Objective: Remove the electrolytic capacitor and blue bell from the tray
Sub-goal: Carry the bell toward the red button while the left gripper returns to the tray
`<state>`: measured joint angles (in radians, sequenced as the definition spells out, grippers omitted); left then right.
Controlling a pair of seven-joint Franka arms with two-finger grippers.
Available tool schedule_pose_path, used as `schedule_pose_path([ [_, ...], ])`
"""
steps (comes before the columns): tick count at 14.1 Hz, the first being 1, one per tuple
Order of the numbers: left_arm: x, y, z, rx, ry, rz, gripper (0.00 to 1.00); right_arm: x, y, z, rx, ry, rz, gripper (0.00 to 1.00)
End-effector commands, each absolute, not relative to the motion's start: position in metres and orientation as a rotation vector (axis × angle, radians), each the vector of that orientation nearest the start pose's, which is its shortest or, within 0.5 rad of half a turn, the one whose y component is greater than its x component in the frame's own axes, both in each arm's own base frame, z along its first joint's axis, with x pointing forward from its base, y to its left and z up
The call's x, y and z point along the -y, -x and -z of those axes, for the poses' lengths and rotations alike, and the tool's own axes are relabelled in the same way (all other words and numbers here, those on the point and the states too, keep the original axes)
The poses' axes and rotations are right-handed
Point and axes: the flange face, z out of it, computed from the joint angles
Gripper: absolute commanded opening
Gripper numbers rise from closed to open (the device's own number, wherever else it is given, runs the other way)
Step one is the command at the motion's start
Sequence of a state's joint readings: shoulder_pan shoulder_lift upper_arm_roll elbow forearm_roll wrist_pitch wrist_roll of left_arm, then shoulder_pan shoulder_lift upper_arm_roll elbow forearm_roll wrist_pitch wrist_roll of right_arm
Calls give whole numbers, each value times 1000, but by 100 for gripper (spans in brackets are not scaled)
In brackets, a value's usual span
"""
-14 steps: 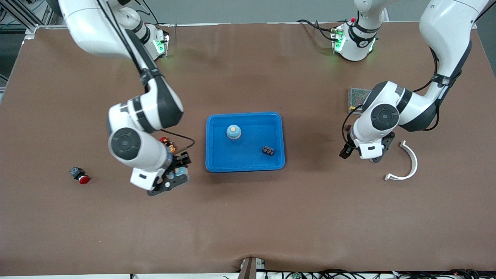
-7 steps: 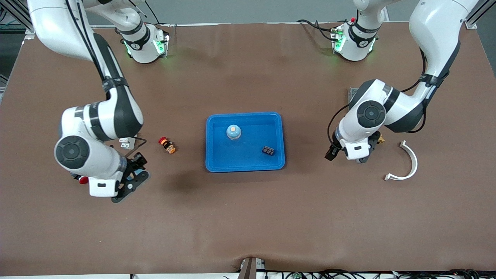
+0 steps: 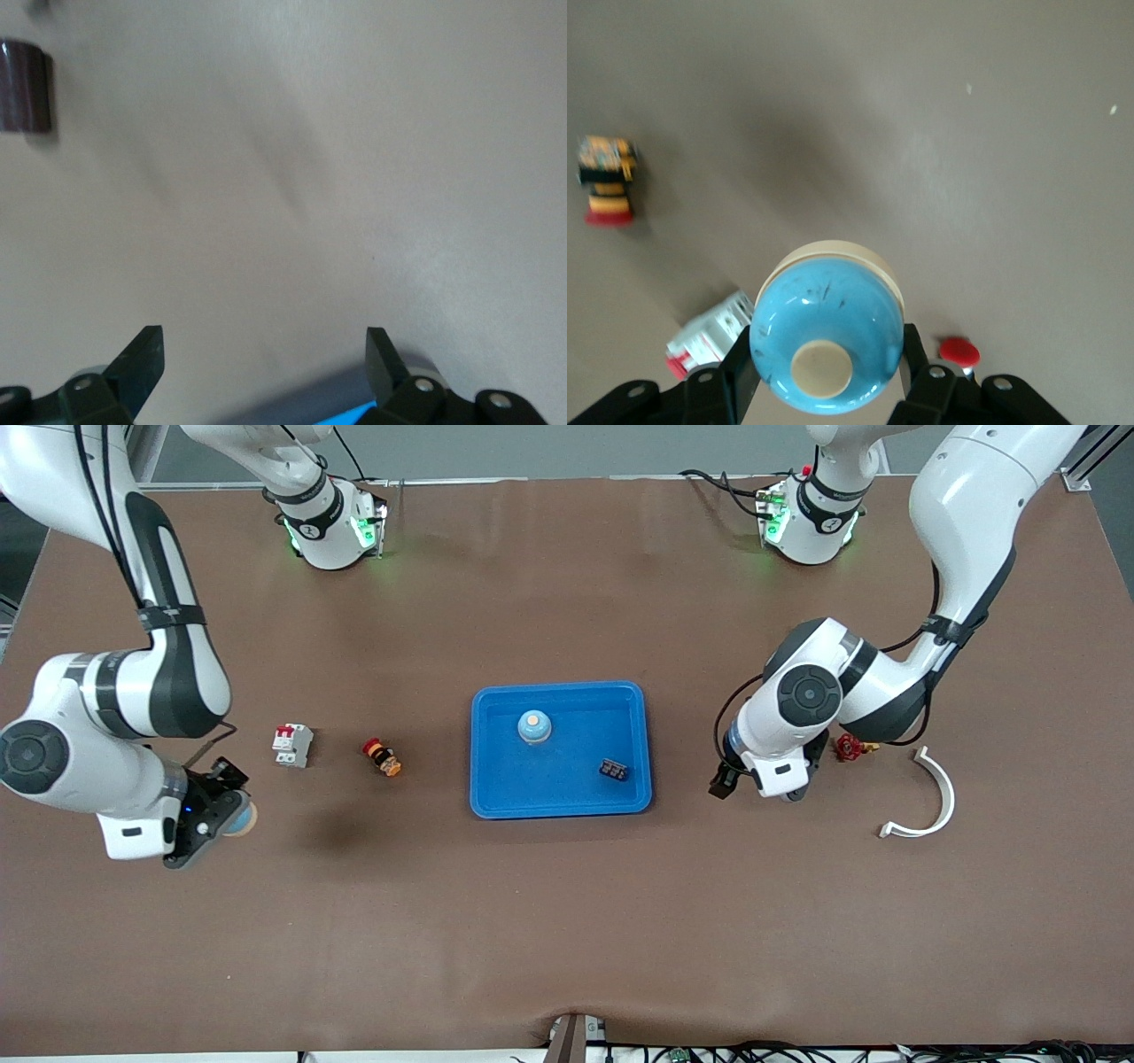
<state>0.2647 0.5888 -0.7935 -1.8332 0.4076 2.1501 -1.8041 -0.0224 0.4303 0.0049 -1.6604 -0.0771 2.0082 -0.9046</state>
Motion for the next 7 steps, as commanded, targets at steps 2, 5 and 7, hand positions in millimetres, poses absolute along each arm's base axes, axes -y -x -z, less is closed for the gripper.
schedule_pose_path([
  [2, 297, -575, -280, 1718, 2595, -188, 100, 63, -626, -334, 1509, 2764, -139, 38],
  [5, 319, -574, -279, 1776, 2569, -199, 100, 102, -612, -309, 1575, 2730, -107, 38],
  [7, 332, -569, -274, 1798, 2551, -210, 100, 119, -605, -298, 1572, 2728, -107, 38],
])
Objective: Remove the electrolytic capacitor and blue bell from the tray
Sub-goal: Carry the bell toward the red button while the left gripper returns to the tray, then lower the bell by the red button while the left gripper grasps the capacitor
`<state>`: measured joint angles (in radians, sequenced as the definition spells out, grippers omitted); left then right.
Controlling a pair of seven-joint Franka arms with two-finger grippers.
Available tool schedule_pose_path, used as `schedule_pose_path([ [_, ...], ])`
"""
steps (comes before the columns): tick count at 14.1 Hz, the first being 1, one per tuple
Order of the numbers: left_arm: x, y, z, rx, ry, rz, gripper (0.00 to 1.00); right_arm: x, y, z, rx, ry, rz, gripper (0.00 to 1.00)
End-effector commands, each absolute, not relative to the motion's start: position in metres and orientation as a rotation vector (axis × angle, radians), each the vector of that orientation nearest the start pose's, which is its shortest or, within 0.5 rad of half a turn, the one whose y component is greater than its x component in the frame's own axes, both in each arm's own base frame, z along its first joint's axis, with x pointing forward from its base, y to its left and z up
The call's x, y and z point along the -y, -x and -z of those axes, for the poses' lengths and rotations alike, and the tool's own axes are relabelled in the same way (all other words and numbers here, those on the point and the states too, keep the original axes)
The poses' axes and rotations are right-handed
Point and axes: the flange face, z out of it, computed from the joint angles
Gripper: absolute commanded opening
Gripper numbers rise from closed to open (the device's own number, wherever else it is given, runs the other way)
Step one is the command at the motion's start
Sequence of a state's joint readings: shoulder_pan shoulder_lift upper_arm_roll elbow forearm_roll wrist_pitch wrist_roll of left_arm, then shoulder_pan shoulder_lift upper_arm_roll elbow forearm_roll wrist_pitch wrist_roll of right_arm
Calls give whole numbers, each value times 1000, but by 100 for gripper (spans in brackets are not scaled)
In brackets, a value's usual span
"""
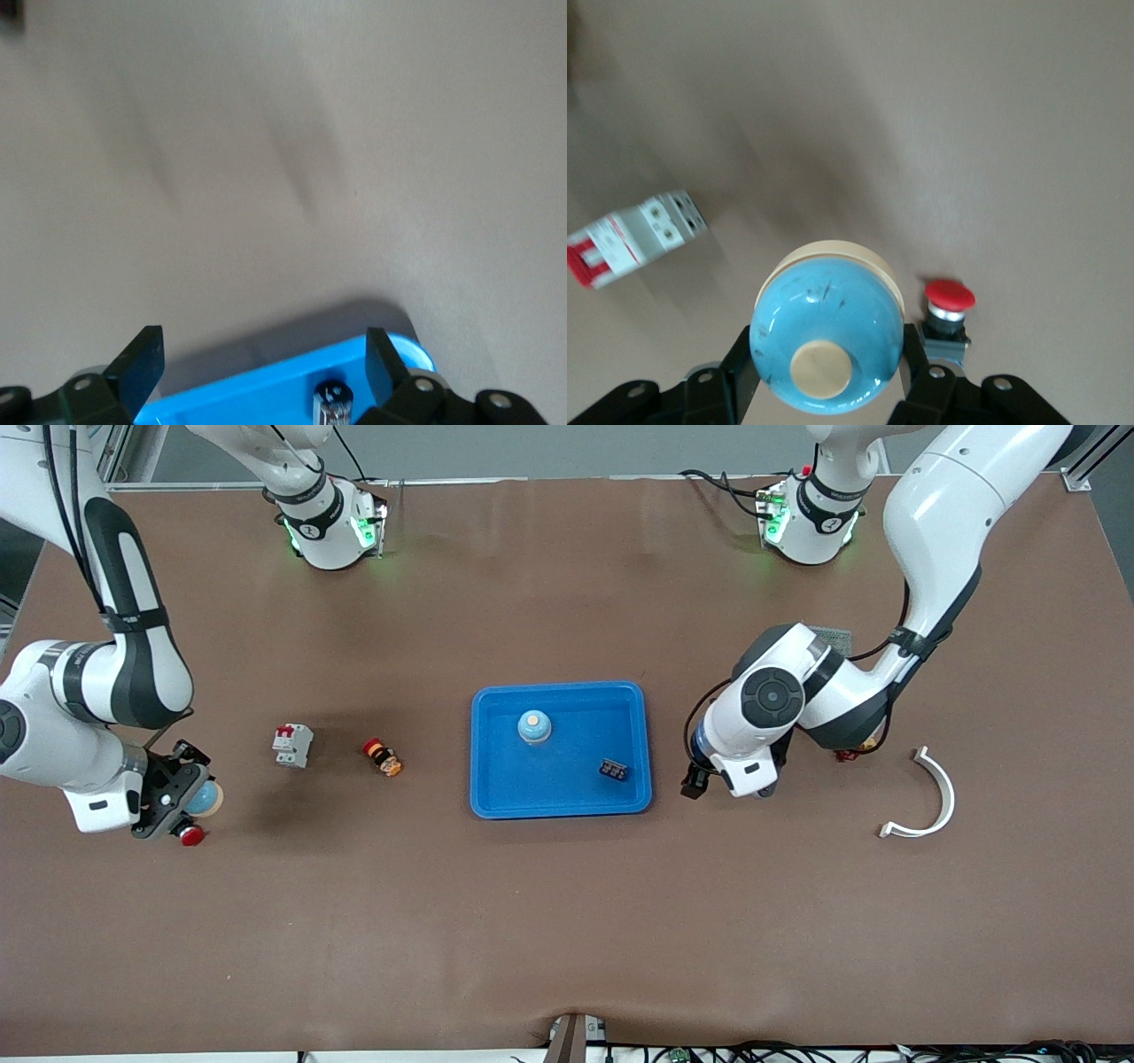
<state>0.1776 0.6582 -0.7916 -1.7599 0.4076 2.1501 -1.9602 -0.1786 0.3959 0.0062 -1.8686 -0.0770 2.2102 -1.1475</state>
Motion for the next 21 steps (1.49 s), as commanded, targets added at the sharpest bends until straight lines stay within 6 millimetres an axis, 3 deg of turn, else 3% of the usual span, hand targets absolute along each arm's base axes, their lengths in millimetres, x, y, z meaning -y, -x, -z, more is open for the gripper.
schedule_pose_path([
  [1, 338, -566, -273, 1804, 2548, -212, 100, 122, -600, -291, 1564, 2730, -108, 38],
  [7, 367, -555, -247, 1860, 2495, -160, 100, 131, -567, -241, 1578, 2752, -35, 38],
  [13, 413, -543, -230, 1937, 2448, -162, 100, 143, -558, -216, 1573, 2750, -31, 38],
  [16, 433, -539, -218, 1992, 2440, -151, 100, 140, -549, -202, 1585, 2758, 4, 38],
  [21, 454, -530, -192, 2028, 2437, -100, 90, 139, -543, -183, 1585, 2759, 15, 38],
])
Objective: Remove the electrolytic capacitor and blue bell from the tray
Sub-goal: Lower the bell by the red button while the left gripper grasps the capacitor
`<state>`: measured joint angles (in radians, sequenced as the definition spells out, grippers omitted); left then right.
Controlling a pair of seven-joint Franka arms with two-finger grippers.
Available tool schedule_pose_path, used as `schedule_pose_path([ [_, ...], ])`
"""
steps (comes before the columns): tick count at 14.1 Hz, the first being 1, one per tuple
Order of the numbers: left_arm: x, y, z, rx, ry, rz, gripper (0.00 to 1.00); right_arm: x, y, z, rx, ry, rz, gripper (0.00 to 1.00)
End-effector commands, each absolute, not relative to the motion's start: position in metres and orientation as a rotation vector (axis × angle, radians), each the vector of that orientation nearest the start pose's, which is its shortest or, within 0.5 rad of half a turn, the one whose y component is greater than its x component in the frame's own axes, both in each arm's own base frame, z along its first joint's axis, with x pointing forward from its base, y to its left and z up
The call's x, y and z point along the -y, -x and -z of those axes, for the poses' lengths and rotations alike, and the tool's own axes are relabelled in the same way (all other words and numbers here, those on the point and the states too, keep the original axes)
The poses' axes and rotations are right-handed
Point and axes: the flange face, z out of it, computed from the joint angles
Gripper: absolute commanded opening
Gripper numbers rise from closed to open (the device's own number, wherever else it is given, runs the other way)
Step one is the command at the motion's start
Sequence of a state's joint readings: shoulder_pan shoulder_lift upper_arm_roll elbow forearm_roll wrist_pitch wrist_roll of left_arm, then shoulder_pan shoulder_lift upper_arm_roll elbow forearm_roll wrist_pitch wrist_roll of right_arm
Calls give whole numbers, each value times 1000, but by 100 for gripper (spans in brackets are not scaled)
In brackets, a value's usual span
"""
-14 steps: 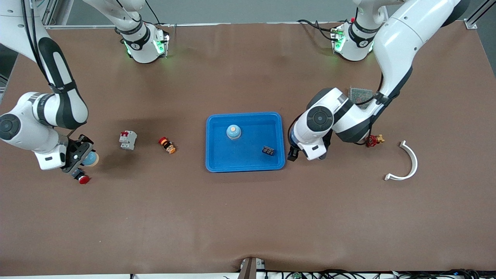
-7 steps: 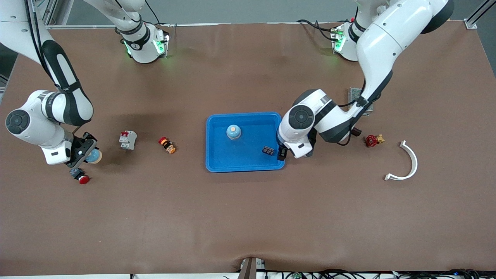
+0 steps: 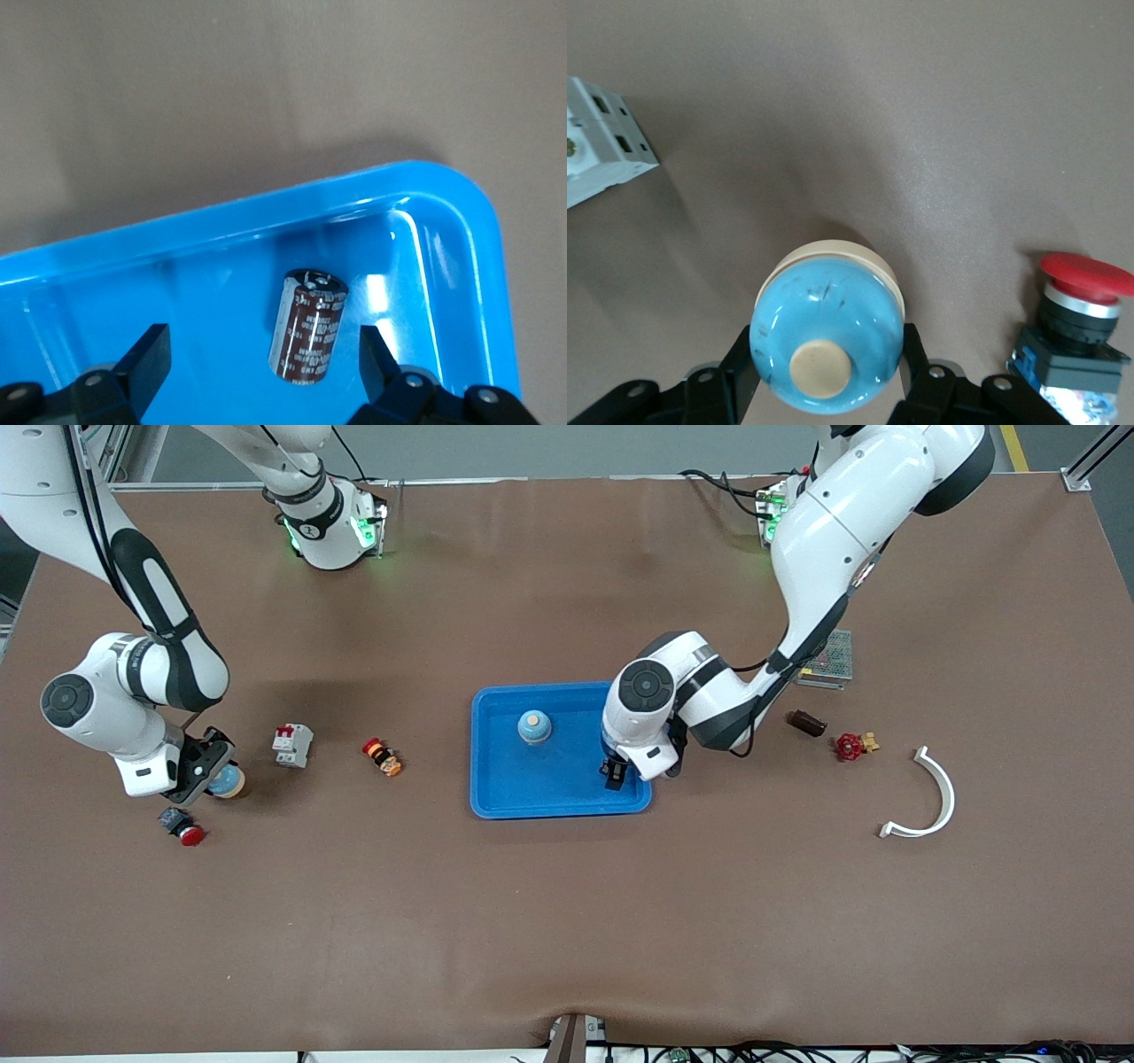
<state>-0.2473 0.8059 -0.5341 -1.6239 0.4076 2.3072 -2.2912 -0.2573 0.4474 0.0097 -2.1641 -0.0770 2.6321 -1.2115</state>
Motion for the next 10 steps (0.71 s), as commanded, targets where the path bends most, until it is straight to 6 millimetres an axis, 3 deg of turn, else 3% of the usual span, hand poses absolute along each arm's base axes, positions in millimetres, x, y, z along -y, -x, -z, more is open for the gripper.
schedule_pose_path([
  [1, 455, -529, -191, 2025, 2440, -93, 89, 138, -544, -183, 1588, 2759, 20, 38],
  [3, 454, -529, -183, 2024, 2431, -101, 81, 138, -542, -177, 1585, 2753, 10, 38],
  [5, 458, -527, -183, 2023, 2448, -104, 61, 137, -543, -175, 1586, 2755, 16, 38],
  [7, 452, -534, -187, 2027, 2454, -94, 13, 137, -542, -174, 1586, 2755, 16, 38],
  [8, 451, -536, -192, 2030, 2461, -85, 0, 136, -542, -171, 1584, 2752, 12, 39],
  [10, 449, -546, -211, 2026, 2487, -55, 0, 137, -542, -171, 1578, 2755, 13, 46],
])
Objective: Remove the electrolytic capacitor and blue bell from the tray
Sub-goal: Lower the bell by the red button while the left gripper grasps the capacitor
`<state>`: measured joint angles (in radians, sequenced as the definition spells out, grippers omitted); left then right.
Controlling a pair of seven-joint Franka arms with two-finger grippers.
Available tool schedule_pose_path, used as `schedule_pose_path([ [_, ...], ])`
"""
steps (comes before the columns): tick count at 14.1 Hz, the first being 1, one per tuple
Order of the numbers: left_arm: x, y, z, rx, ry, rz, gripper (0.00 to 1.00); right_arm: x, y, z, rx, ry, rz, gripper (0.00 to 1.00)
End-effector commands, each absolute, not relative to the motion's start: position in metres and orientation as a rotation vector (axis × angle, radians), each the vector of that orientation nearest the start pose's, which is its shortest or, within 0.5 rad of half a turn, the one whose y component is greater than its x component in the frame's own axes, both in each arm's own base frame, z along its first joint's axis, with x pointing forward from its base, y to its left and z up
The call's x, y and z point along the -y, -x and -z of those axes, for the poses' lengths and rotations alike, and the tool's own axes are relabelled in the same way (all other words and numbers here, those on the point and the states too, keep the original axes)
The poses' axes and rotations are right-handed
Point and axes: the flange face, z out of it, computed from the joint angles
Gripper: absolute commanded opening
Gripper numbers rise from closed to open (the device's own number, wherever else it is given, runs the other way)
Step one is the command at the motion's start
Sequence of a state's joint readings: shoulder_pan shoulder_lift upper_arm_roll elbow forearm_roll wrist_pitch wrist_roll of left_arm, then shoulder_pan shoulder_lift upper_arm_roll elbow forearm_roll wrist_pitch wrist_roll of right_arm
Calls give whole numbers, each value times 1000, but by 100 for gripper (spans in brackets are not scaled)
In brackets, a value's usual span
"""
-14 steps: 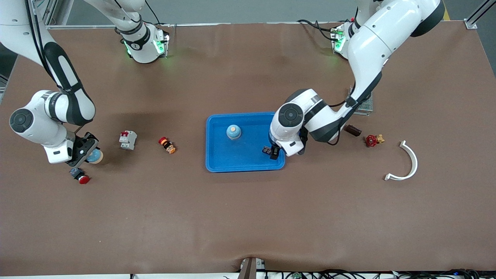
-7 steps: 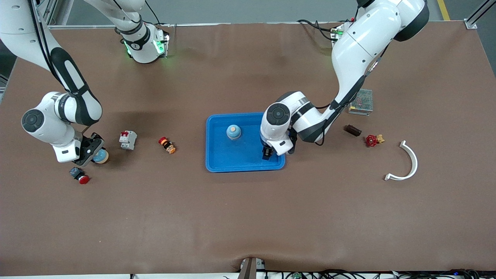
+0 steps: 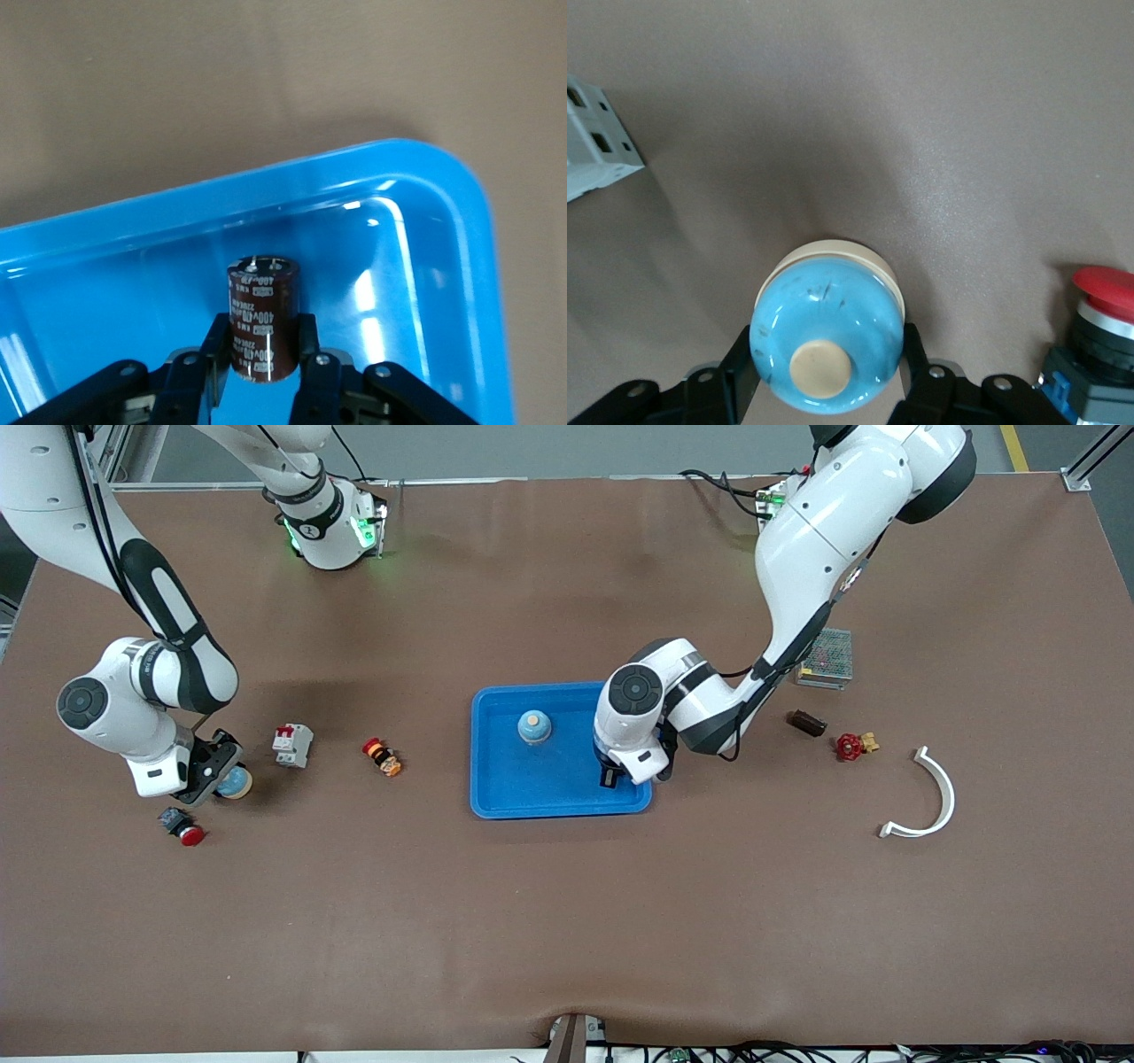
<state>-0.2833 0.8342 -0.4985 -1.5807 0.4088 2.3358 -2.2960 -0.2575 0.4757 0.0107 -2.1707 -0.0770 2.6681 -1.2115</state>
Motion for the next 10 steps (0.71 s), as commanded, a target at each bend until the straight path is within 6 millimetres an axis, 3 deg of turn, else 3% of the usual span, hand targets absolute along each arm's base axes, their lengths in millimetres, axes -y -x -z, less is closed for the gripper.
schedule_pose_path([
  [1, 445, -548, -218, 2009, 2487, -42, 0, 137, -542, -171, 1573, 2755, 13, 66],
  [2, 440, -551, -228, 1977, 2494, -21, 0, 137, -542, -171, 1573, 2756, 14, 90],
  [3, 436, -551, -239, 1921, 2509, -2, 0, 138, -543, -172, 1568, 2760, 17, 100],
  [4, 430, -553, -252, 1878, 2518, 15, 0, 140, -543, -172, 1563, 2761, 16, 100],
  [7, 385, -569, -288, 1752, 2524, 44, 0, 137, -548, -180, 1557, 2769, 27, 100],
  [10, 332, -581, -291, 1602, 2549, 32, 0, 133, -562, -206, 1486, 2744, -20, 100],
])
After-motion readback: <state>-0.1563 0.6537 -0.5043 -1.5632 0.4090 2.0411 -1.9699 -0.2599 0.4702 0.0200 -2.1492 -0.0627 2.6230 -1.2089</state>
